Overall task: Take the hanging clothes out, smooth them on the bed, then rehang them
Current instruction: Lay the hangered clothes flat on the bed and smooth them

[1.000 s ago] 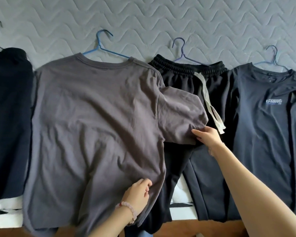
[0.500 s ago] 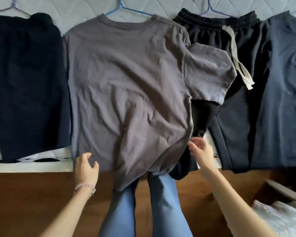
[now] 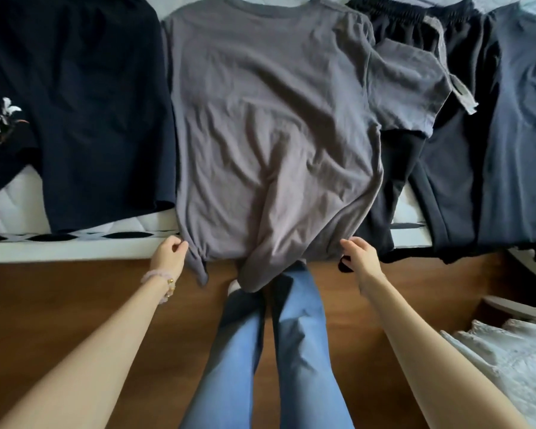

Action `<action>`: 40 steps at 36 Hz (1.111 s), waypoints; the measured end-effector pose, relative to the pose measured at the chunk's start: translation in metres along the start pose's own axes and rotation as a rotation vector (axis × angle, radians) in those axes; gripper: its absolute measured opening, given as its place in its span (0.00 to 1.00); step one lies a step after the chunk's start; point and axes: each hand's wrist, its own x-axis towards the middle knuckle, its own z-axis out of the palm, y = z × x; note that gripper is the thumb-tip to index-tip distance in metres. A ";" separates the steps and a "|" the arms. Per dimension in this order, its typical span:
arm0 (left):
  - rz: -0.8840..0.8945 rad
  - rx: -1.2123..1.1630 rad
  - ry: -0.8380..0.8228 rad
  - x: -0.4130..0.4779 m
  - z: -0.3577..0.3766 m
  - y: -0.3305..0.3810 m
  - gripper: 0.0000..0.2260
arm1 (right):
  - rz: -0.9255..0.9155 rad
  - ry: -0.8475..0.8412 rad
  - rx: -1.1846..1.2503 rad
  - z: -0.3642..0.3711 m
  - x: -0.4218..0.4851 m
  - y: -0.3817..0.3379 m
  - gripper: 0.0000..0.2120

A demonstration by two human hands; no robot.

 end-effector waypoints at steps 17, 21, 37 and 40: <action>-0.034 0.067 0.029 0.003 0.008 0.012 0.14 | -0.113 -0.020 -0.199 -0.011 -0.018 0.011 0.08; 0.020 -0.096 0.028 -0.002 -0.007 -0.011 0.08 | -0.010 -0.121 -0.134 -0.030 -0.022 0.024 0.07; 0.139 0.095 0.054 -0.034 -0.085 -0.025 0.03 | -0.182 0.298 -0.186 -0.128 -0.025 0.021 0.15; 0.015 0.021 -0.073 -0.035 -0.065 -0.033 0.04 | -0.162 0.338 -0.244 -0.134 -0.022 0.022 0.14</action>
